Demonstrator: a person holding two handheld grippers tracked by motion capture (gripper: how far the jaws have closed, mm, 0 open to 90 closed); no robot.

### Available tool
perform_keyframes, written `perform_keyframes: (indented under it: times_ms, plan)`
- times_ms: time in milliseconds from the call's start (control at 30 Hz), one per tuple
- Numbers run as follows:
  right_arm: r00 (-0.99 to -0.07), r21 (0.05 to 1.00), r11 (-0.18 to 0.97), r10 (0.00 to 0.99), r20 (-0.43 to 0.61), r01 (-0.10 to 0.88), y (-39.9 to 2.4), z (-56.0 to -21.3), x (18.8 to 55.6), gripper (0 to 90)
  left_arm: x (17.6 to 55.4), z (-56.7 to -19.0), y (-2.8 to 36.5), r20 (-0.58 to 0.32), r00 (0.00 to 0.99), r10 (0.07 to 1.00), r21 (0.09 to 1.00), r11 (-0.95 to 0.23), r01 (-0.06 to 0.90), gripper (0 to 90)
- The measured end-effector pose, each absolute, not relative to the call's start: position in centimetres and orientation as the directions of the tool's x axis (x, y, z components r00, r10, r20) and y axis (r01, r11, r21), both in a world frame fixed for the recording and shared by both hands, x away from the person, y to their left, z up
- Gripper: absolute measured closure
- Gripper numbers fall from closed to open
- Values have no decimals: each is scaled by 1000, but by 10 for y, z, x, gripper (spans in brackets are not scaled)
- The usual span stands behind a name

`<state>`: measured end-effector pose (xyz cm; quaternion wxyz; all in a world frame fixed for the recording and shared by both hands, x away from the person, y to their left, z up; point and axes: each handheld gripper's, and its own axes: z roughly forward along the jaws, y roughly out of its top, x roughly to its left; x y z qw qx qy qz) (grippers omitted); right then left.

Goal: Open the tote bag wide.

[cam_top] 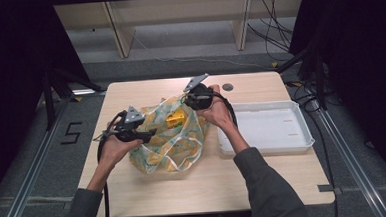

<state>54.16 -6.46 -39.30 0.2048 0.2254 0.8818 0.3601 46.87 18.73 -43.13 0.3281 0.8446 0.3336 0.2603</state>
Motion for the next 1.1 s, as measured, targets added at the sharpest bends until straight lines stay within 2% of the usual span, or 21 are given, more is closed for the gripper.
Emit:
perform_keyframes:
  times_ms: [100,233,267,400,667,733,833,867,933,967,1000,1100]
  plan:
    - [-807,728,631,559,-189,267,-66,-391,540,897,487,-453,184,198,615,763,699,-550,457,427]
    - [-802,732,632,561,-205,255,-68,-393,545,894,503,-464,189,206,623,755,718,-549,428,860]
    - [-796,731,632,568,-210,258,-68,-395,547,893,507,-465,191,189,616,765,732,-528,431,885]
    - [-755,711,635,614,-229,301,-67,-406,556,887,518,-464,194,160,575,802,747,-479,460,895]
    - [-735,635,660,646,-206,402,-60,-436,571,842,526,-489,188,108,555,825,692,-463,554,893]
    - [-725,633,654,658,-203,416,-61,-444,572,791,523,-493,186,103,573,813,677,-479,559,893]
    - [-725,583,673,660,-196,456,-64,-452,570,635,517,-496,186,99,579,809,675,-482,559,893]
    - [-720,580,677,661,-209,453,-66,-452,569,613,516,-496,186,85,578,812,678,-472,563,893]
    - [-707,621,621,691,-147,478,-68,-448,562,537,514,-494,189,103,588,802,682,-487,545,893]
    - [-701,650,608,695,-159,455,-70,-448,558,500,513,-494,189,85,585,807,686,-473,553,892]
    - [-702,647,599,699,-136,471,-73,-442,553,478,512,-494,189,86,584,807,692,-471,548,892]
    - [-711,675,593,689,-141,440,-84,-433,541,560,511,-491,190,75,592,802,691,-470,549,891]
